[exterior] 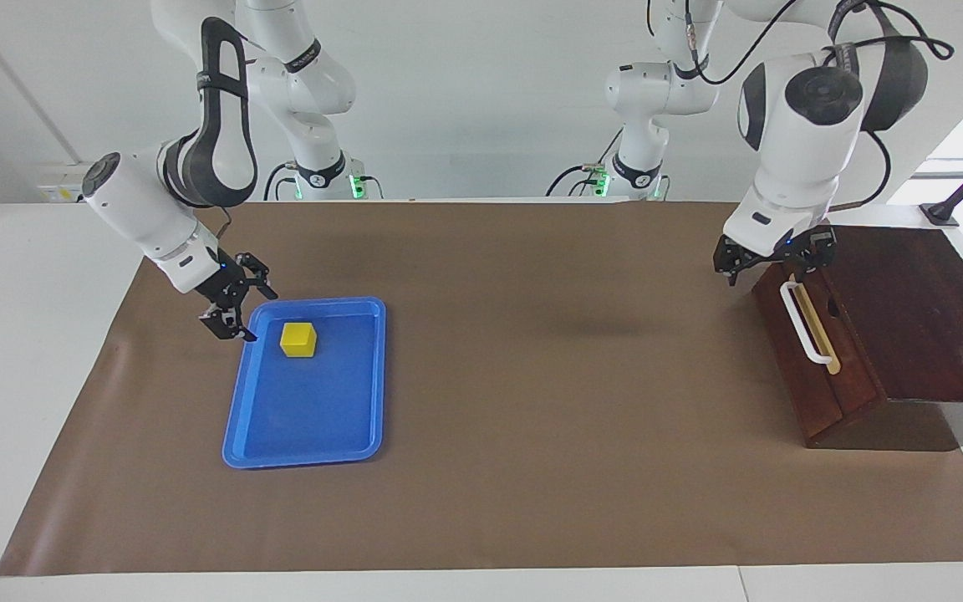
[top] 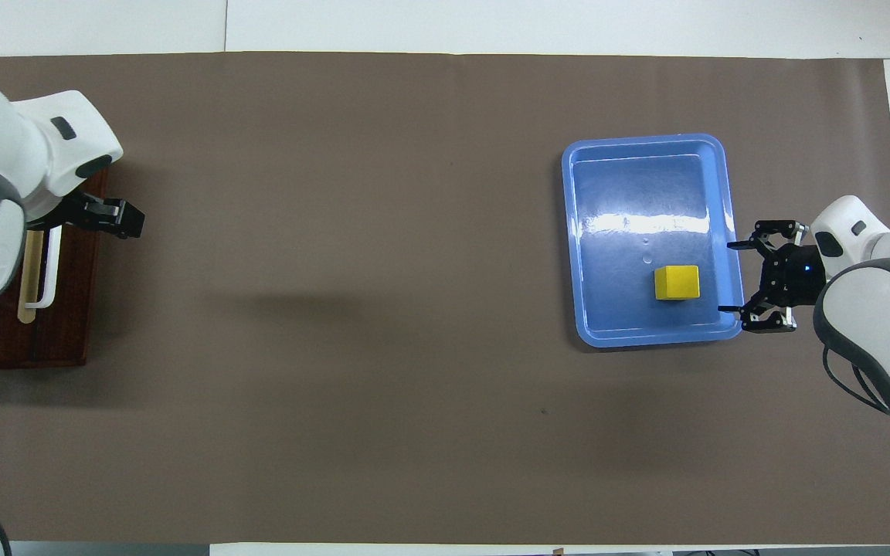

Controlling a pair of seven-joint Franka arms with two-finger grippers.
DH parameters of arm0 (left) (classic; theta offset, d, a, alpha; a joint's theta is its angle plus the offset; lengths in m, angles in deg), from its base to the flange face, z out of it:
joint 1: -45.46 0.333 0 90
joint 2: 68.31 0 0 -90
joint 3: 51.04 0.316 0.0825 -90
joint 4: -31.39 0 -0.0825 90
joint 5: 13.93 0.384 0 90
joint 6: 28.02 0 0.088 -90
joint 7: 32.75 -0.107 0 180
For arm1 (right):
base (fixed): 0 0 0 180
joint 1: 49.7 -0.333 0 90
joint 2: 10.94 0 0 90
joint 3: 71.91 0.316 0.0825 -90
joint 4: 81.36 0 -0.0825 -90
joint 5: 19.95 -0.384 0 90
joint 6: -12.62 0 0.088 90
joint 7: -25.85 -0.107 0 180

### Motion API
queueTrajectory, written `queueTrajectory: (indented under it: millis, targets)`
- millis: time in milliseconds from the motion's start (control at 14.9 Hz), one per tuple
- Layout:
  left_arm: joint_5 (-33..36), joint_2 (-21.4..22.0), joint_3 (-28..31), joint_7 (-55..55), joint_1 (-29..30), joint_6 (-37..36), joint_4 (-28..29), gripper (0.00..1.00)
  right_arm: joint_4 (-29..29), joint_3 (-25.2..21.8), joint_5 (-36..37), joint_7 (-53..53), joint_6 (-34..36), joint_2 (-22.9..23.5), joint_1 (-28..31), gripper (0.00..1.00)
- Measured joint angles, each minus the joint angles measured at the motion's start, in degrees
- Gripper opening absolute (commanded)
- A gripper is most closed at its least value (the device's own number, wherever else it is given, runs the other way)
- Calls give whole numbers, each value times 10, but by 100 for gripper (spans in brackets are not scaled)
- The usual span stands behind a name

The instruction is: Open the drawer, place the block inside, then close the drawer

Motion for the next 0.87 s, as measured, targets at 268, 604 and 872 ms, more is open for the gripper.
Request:
queueTrajectory:
  millis: [268,604,872]
  targets:
    - [57,-29,0,1,-6,55,34,100,16,1,-25,37,-2,1,-3,100]
    - [109,-28,4,0,-2,96,60,100,29,2,-49,73,5,3,-4,100]
    - [117,-17,7,6,18,139,113,100,29,3,-56,107,3,12,-4,100]
